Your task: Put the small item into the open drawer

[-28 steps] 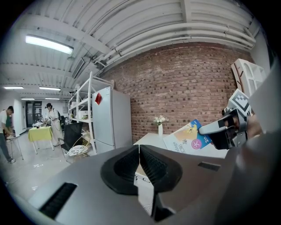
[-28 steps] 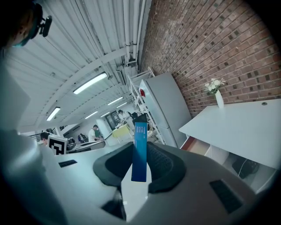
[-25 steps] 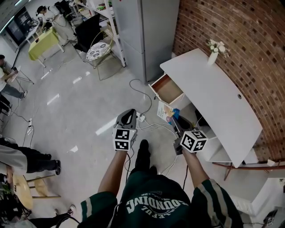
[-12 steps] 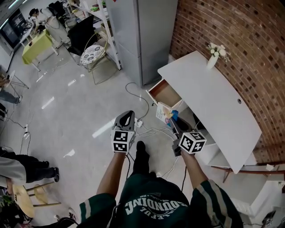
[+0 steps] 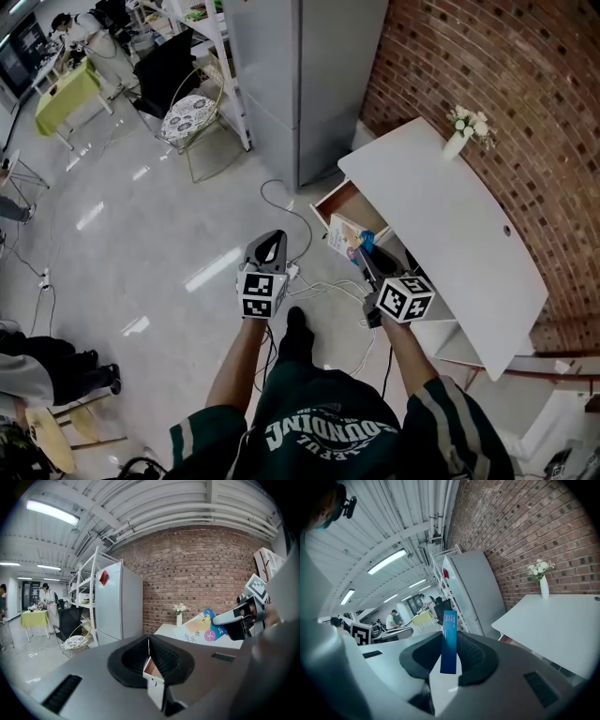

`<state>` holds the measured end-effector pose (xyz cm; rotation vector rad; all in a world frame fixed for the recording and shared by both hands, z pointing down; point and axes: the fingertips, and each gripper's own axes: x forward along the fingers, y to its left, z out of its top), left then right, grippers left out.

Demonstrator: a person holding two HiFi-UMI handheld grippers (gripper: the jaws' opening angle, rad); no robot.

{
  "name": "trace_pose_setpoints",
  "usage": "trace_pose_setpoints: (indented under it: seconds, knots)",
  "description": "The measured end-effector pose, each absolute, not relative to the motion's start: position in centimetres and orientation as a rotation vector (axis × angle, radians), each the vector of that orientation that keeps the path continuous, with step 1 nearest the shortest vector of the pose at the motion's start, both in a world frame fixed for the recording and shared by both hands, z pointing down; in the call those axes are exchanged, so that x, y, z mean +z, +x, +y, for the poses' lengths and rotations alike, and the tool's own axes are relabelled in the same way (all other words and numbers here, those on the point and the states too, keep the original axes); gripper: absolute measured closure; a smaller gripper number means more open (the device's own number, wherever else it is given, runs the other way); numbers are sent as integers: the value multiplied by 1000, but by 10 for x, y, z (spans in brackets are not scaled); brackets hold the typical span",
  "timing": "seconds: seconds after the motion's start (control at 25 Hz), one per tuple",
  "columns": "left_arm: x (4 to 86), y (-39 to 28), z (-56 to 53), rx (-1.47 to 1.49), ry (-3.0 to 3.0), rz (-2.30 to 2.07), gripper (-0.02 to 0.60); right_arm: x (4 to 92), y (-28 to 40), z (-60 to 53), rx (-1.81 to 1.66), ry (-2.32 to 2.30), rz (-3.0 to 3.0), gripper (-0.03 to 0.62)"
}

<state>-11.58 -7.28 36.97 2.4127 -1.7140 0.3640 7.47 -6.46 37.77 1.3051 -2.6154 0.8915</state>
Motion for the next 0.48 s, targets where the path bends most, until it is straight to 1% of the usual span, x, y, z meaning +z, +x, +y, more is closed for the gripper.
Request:
trace_pose_setpoints:
  seconds: [0.48]
  knots:
    - [372, -146, -156, 340, 2424, -1674, 563, 373, 47, -139, 896, 1356, -2570, 484]
